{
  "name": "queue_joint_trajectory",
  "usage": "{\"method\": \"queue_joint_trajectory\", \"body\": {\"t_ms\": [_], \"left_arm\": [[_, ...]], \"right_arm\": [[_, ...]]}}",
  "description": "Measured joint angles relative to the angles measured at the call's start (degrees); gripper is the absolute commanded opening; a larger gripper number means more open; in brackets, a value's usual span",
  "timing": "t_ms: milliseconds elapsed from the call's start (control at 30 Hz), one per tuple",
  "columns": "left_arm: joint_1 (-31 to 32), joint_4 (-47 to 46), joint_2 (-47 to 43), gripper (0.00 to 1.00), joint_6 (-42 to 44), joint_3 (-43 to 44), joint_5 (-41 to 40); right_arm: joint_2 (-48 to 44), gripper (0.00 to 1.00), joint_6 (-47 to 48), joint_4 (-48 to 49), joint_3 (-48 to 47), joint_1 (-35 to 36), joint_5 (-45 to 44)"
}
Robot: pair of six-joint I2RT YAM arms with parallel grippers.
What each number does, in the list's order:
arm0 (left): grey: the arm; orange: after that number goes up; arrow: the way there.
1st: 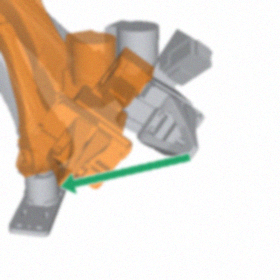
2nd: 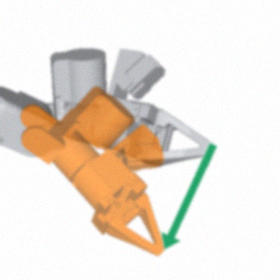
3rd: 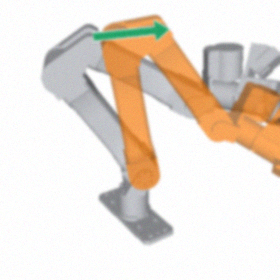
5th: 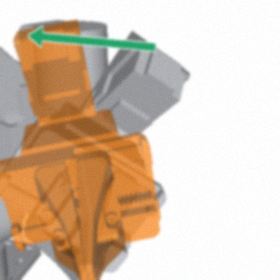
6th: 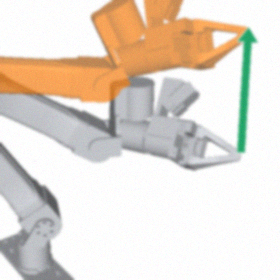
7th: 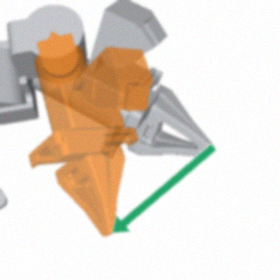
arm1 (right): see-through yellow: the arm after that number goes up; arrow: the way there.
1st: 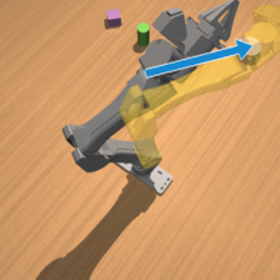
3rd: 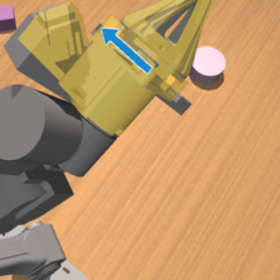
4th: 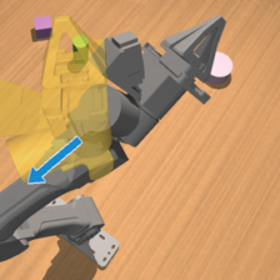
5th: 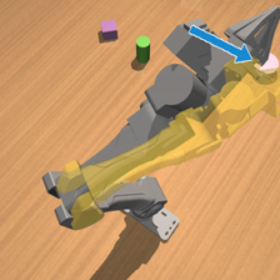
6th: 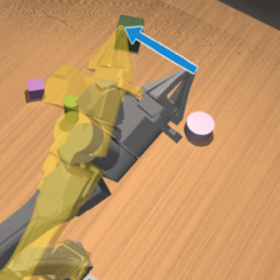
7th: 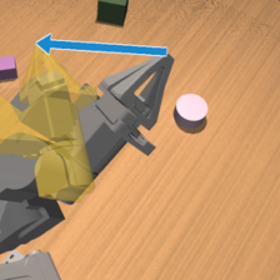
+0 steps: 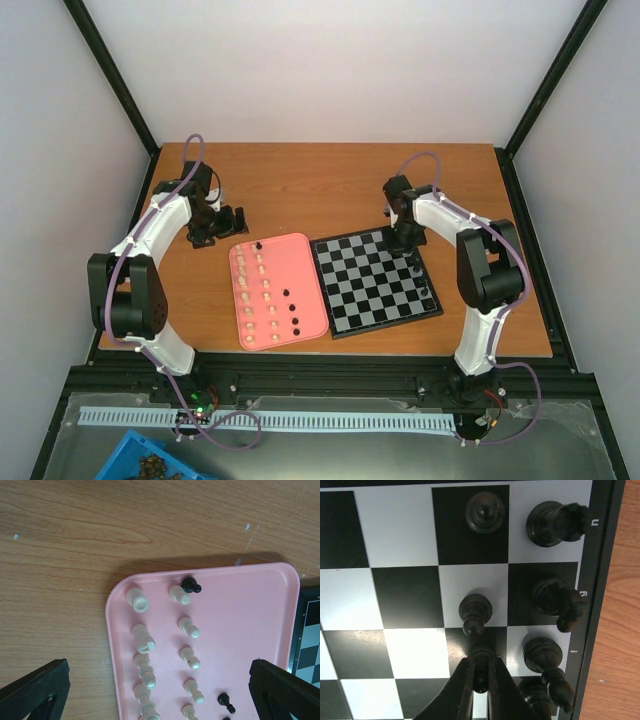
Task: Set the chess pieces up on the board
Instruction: Place the chess piece on the chessboard.
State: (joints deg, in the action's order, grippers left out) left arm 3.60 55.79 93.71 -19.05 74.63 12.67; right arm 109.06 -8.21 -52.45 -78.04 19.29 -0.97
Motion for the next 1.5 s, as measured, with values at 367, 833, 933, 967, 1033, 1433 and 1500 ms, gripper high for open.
{"method": "queue_joint_trajectory", "body": {"t_ms": [367,833,933,967,1033,1433,1500], "left_arm": [[0.0,0.2,0.6,1.0,0.0,0.1,-0.3],[0.0,0.9,1.1,1.0,0.0,1.0,-0.4],[0.0,0.9,1.1,1.0,0.0,1.0,-0.4],[0.0,0.9,1.1,1.0,0.0,1.0,-0.4],[0.0,0.9,1.2,1.0,0.0,1.0,-0.4],[0.0,0.9,1.2,1.0,0.0,1.0,-0.4],[0.0,0.9,1.2,1.0,0.0,1.0,-0.4]], "right_arm": [[1.9,0.04,0.7,0.6,-1.6,-0.6,-0.1],[0.7,0.19,1.5,0.1,-0.3,-0.7,0.7],[0.0,0.24,1.7,-0.2,0.2,-0.7,1.0],[-0.2,0.27,1.7,-0.3,0.2,-0.7,1.2],[-0.7,0.33,1.7,-0.5,0.2,-0.6,1.6],[-6.4,0.4,1.7,-3.1,-4.3,4.6,5.0],[-6.6,0.4,1.4,-3.5,-5.4,7.1,6.1]]}}
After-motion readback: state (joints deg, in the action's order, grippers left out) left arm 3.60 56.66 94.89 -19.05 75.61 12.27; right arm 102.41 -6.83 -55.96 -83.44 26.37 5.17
